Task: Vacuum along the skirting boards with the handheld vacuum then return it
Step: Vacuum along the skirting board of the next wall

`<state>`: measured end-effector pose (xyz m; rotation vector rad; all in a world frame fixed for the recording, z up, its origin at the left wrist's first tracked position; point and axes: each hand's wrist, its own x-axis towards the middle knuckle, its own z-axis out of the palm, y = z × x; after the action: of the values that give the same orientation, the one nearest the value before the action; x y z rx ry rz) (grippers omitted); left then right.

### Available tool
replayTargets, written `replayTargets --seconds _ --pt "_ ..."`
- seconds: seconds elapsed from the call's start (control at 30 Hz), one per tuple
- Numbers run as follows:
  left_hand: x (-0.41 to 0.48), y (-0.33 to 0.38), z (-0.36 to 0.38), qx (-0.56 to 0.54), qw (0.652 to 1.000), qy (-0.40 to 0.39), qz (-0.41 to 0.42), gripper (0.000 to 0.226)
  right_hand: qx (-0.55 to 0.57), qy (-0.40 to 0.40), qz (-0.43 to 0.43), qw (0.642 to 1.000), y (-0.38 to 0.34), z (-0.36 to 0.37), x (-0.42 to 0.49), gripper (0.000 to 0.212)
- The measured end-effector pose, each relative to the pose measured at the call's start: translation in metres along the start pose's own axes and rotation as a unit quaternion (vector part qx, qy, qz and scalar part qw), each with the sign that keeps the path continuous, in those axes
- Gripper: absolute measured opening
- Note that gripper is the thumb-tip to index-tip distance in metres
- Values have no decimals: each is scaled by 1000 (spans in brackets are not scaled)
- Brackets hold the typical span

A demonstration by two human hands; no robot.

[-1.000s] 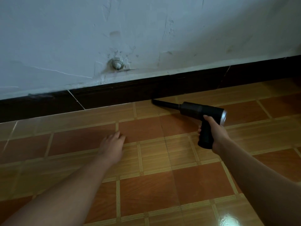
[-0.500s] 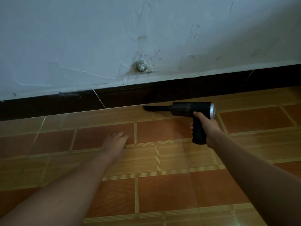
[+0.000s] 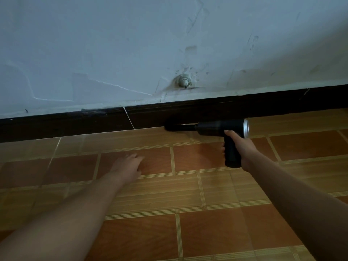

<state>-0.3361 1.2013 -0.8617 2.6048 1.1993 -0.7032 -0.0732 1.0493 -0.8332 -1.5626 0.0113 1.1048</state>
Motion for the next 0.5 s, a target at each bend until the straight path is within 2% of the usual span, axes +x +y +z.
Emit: replayTargets --seconds 0.17,0.5 --pt "-5 -5 16 -22 999 -5 22 57 -1 -13 11 1000 10 27 -2 31" --pt "-7 -21 40 48 996 17 77 59 2 -29 21 999 28 81 -4 21"
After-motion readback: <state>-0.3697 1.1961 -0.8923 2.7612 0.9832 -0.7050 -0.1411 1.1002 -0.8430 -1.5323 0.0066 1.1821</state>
